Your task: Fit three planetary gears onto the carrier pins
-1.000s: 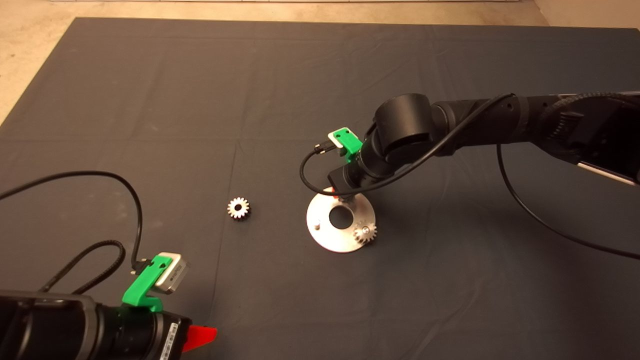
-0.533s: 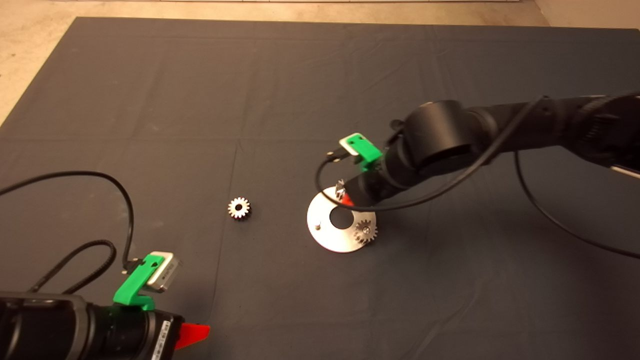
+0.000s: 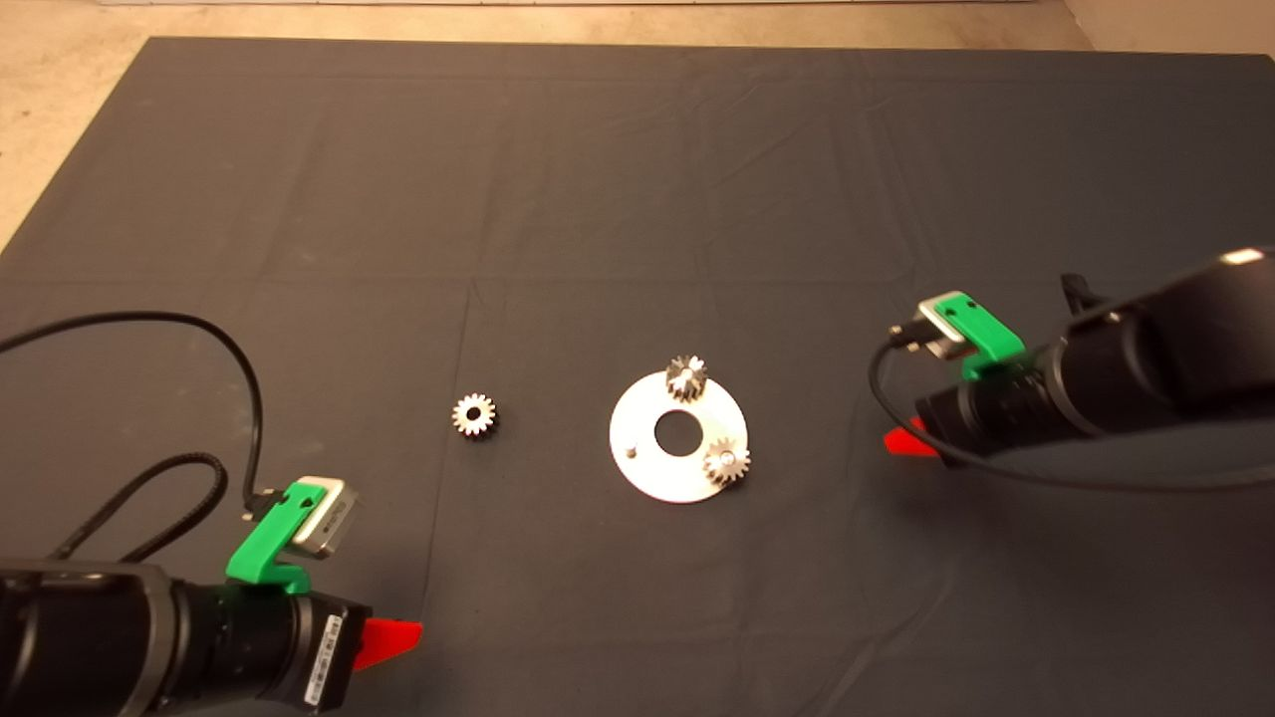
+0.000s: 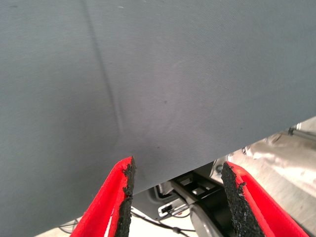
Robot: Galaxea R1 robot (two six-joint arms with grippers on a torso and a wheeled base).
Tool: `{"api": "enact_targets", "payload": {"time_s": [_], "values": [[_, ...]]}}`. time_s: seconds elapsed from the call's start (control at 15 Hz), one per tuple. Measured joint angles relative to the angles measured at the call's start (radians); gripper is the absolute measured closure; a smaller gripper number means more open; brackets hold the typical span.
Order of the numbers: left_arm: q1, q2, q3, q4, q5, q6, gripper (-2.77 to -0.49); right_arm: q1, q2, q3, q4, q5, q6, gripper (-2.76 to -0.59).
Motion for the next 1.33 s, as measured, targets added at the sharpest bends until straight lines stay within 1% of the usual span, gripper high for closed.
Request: {"api": "enact_targets", "payload": {"time_s": [0.07,0.13,0.2,0.27,0.33,0.4,0.47,0.53,0.6,0.67,0.73,0.8,0.87,0.93,1.0,1.07,1.13,1.2,1.27,1.33], "values": [[-0.003,0.037,0.0,0.0,0.022,0.01,-1.18,0.001,-0.011,0.042,0.0,0.0,0.036,-1.89],[-0.01,0.088,0.0,0.0,0.044,0.024,-1.18,0.001,-0.016,0.079,0.0,0.0,0.068,-1.89],[-0.017,0.14,0.0,0.002,0.071,0.027,-1.18,0.001,-0.023,0.107,0.001,-0.001,0.089,-1.89],[-0.028,0.195,0.0,0.003,0.104,0.03,-1.18,0.004,-0.033,0.127,0.002,-0.001,0.098,-1.89],[-0.036,0.255,-0.002,0.006,0.153,0.041,-1.18,0.012,-0.044,0.135,0.005,-0.002,0.098,-1.89],[-0.039,0.309,-0.007,0.008,0.191,0.056,-1.18,0.022,-0.056,0.136,0.005,0.0,0.098,-1.89],[-0.044,0.352,-0.021,0.008,0.216,0.086,-1.18,0.034,-0.078,0.136,0.005,0.0,0.098,-1.89],[-0.053,0.379,-0.042,0.01,0.244,0.114,-1.18,0.037,-0.11,0.136,0.005,-0.001,0.098,-1.89],[-0.072,0.391,-0.064,0.011,0.278,0.135,-1.18,0.037,-0.146,0.137,0.005,0.0,0.097,-1.89],[-0.099,0.395,-0.088,0.013,0.305,0.168,-1.18,0.037,-0.184,0.137,0.005,0.0,0.097,-1.89],[-0.116,0.398,-0.111,0.023,0.328,0.217,-1.18,0.037,-0.215,0.137,0.005,-0.001,0.088,-1.89],[-0.119,0.406,-0.135,0.023,0.343,0.28,-1.18,0.037,-0.227,0.137,0.005,-0.004,0.071,-1.89],[-0.12,0.418,-0.156,0.024,0.355,0.337,-1.18,0.036,-0.226,0.137,0.006,0.0,0.067,-1.89],[-0.128,0.423,-0.181,0.023,0.37,0.384,-1.18,0.036,-0.224,0.137,0.006,0.003,0.067,-1.89],[-0.142,0.422,-0.209,0.023,0.389,0.423,-1.18,0.037,-0.221,0.137,0.006,0.004,0.067,-1.89],[-0.153,0.419,-0.243,0.023,0.401,0.456,-1.18,0.037,-0.216,0.137,0.006,0.007,0.067,-1.89],[-0.161,0.419,-0.276,0.024,0.407,0.477,-1.18,0.036,-0.216,0.138,0.006,0.009,0.066,-1.89],[-0.164,0.419,-0.301,0.023,0.405,0.498,-1.18,0.036,-0.216,0.138,0.006,0.008,0.065,-1.89],[-0.164,0.419,-0.326,0.023,0.398,0.529,-1.18,0.036,-0.216,0.138,0.006,0.008,0.065,-1.89],[-0.166,0.419,-0.352,0.023,0.377,0.553,-1.18,0.036,-0.216,0.138,0.006,0.008,0.064,-1.89]]}}
